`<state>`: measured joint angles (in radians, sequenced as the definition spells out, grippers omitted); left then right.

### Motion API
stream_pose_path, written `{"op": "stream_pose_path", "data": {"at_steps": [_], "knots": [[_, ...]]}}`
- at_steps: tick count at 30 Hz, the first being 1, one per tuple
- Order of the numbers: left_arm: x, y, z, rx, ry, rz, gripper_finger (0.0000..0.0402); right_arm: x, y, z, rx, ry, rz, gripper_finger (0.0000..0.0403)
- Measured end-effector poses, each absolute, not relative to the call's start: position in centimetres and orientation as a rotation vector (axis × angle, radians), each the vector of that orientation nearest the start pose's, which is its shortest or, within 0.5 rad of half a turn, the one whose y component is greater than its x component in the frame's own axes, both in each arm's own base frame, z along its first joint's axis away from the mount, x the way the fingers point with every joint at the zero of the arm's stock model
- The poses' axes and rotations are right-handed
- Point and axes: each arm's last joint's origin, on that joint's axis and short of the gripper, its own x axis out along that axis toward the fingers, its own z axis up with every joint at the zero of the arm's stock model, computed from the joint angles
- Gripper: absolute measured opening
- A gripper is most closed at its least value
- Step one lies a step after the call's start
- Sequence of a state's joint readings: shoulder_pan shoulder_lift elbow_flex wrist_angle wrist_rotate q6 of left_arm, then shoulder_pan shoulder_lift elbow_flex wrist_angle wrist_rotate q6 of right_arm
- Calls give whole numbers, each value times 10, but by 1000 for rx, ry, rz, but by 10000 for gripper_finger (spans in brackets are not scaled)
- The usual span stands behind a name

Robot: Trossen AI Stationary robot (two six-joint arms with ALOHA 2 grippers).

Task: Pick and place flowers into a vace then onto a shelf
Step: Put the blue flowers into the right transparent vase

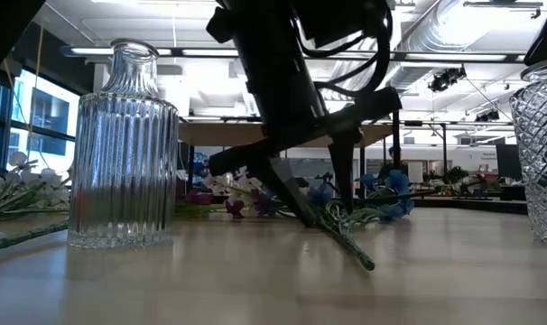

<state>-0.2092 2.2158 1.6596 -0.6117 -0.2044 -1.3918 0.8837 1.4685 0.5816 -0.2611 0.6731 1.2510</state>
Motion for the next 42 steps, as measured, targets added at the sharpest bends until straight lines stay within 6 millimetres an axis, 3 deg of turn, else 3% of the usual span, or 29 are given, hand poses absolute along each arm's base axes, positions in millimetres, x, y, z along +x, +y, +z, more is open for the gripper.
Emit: {"op": "stream_pose_path", "data": {"at_steps": [8, 20, 25, 28, 37, 42], "knots": [[445, -85, 145, -903, 889, 830, 202, 161, 167, 132, 371, 755, -320, 264], [450, -53, 143, -815, 846, 879, 36, 150, 175, 131, 313, 741, -286, 264], [460, -58, 149, -890, 798, 750, 33, 144, 178, 131, 288, 736, -266, 264], [467, -68, 166, -944, 752, 680, 33, 140, 181, 131, 270, 733, -251, 264], [492, -93, 254, -979, 586, 418, 33, 116, 191, 134, 186, 755, -148, 264], [497, -95, 295, -942, 473, 357, 33, 109, 194, 134, 167, 758, -125, 264]]}}
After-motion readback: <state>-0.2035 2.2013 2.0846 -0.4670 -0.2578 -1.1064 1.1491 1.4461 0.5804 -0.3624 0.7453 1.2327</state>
